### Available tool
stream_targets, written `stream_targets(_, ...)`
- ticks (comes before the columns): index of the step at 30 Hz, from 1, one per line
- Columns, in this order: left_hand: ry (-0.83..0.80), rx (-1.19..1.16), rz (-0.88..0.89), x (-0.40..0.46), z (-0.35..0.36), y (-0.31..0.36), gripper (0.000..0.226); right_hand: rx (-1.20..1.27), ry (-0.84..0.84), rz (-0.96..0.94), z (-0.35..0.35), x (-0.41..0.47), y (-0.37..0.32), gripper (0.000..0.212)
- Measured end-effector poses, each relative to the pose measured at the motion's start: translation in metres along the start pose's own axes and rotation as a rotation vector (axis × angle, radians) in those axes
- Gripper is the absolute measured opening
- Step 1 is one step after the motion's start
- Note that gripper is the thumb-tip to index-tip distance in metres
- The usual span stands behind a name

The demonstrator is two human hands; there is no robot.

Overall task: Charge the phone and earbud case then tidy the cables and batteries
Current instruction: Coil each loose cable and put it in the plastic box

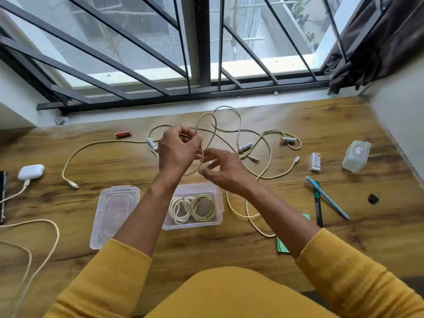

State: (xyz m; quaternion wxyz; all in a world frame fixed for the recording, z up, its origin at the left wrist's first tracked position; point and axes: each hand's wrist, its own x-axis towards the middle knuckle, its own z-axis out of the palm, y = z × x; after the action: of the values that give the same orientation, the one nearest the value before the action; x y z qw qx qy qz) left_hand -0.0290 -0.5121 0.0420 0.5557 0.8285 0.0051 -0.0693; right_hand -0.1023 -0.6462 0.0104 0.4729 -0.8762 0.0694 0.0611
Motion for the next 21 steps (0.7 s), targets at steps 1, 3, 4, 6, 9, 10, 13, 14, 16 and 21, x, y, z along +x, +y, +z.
stream_targets(1, 0.014, -0.023, 0.015, -0.004, -0.004, 0.005, 0.008, 0.012, -0.038, -0.018, 0.001, -0.002, -0.004, 0.042)
stream_targets(3, 0.039, -0.054, 0.053, -0.013, -0.012, 0.015, 0.009, 0.064, -0.09, -0.047, 0.004, -0.004, -0.011, 0.041)
stream_targets(4, 0.046, -0.074, 0.073, -0.018, -0.015, 0.019, 0.01, 0.099, -0.104, -0.058, 0.005, -0.006, -0.015, 0.037)
stream_targets(6, 0.058, -0.125, 0.098, -0.024, -0.023, 0.023, 0.011, 0.163, -0.113, -0.087, 0.011, -0.008, -0.025, 0.023)
stream_targets(9, 0.081, -0.189, 0.138, -0.027, -0.036, 0.024, 0.013, 0.33, -0.109, -0.131, 0.017, -0.008, -0.038, 0.015)
stream_targets(10, 0.091, -0.197, 0.152, -0.028, -0.042, 0.025, 0.014, 0.403, -0.13, -0.142, 0.017, -0.009, -0.044, 0.017)
stream_targets(13, 0.13, -0.222, 0.165, -0.031, -0.057, 0.028, 0.014, 0.569, -0.241, -0.174, 0.012, -0.011, -0.06, 0.023)
stream_targets(14, 0.138, -0.243, 0.163, -0.032, -0.061, 0.029, 0.015, 0.604, -0.276, -0.189, 0.011, -0.012, -0.065, 0.024)
stream_targets(16, 0.127, -0.28, 0.165, -0.032, -0.069, 0.031, 0.014, 0.674, -0.325, -0.225, 0.01, -0.012, -0.074, 0.023)
stream_targets(21, -0.006, -0.341, 0.162, -0.032, -0.086, 0.026, 0.029, 0.792, -0.297, -0.314, 0.003, -0.007, -0.089, 0.026)
